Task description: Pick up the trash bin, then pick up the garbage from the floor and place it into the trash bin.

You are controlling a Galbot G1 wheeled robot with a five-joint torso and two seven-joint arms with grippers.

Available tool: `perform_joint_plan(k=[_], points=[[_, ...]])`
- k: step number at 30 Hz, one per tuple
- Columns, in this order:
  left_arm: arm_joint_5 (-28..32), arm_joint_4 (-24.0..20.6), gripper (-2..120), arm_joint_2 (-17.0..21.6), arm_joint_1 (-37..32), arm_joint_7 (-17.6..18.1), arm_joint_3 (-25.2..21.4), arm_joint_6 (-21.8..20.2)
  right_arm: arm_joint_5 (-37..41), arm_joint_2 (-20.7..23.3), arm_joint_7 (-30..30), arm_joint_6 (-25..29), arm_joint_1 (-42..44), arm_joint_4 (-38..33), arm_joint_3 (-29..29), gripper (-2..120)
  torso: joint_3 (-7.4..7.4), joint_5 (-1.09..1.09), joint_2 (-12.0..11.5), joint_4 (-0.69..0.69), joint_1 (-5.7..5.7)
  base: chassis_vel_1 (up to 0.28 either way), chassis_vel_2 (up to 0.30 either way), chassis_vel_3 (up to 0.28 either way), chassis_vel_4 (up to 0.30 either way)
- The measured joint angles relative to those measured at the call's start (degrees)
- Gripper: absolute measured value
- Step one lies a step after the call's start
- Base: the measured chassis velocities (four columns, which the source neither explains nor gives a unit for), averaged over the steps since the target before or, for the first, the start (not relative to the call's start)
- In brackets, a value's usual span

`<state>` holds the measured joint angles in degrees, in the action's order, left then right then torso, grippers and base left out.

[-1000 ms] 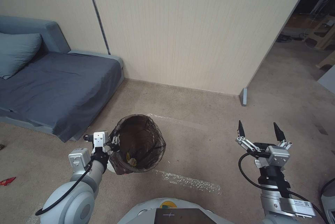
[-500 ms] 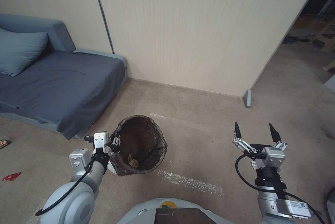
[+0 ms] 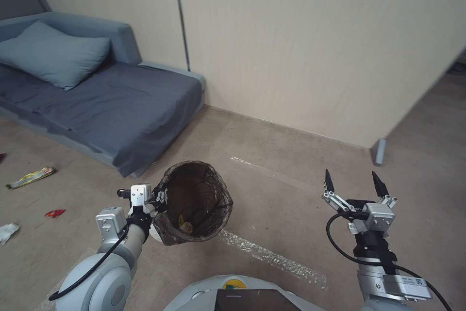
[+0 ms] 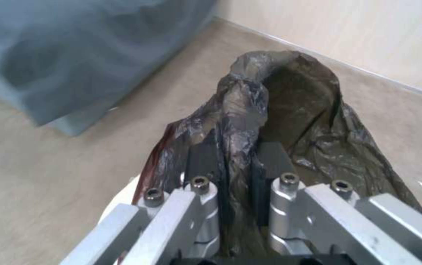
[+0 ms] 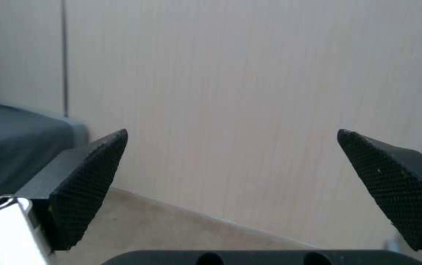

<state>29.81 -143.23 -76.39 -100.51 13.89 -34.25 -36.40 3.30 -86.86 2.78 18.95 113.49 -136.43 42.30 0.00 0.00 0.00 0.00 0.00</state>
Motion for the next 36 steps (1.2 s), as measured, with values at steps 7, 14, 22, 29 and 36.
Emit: perform_joint_plan(k=[7, 14, 22, 29, 36], points=[[0.3, 0.0, 8, -0.4, -0.2, 0.0, -0.1, 0.1, -0.1, 0.4, 0.0, 0.0, 0.0, 0.2, -0.2, 100, 0.00, 0.00, 0.0, -0.01, 0.00, 0.115, 0.119, 0.119, 0.109], [0.4, 0.0, 8, -0.7, -0.3, 0.0, -0.2, 0.2, -0.2, 0.8, 0.0, -0.3, -0.2, 0.4, -0.5, 100, 0.00, 0.00, 0.0, -0.01, 0.00, 0.116, 0.119, 0.110, 0.109], [0.4, 0.0, 8, -0.8, -0.3, 0.0, -0.3, 0.3, -0.2, 1.1, 0.1, -0.5, -0.4, 0.5, -0.6, 100, 0.00, 0.00, 0.0, 0.00, 0.00, 0.134, 0.135, 0.134, 0.118], [0.4, 0.0, 8, -0.8, -0.3, -0.2, -0.4, 0.3, -0.5, 1.2, 0.1, -0.9, -1.4, 1.4, -1.1, 100, 0.00, 0.00, 0.0, -0.01, 0.00, 0.117, 0.124, 0.113, 0.107], [0.4, 0.0, 8, -0.8, -0.2, -0.5, -0.4, 0.4, -0.5, 1.2, 0.3, -1.3, -1.7, 1.5, -1.3, 100, 0.00, 0.00, 0.0, 0.00, 0.00, 0.127, 0.131, 0.126, 0.136]])
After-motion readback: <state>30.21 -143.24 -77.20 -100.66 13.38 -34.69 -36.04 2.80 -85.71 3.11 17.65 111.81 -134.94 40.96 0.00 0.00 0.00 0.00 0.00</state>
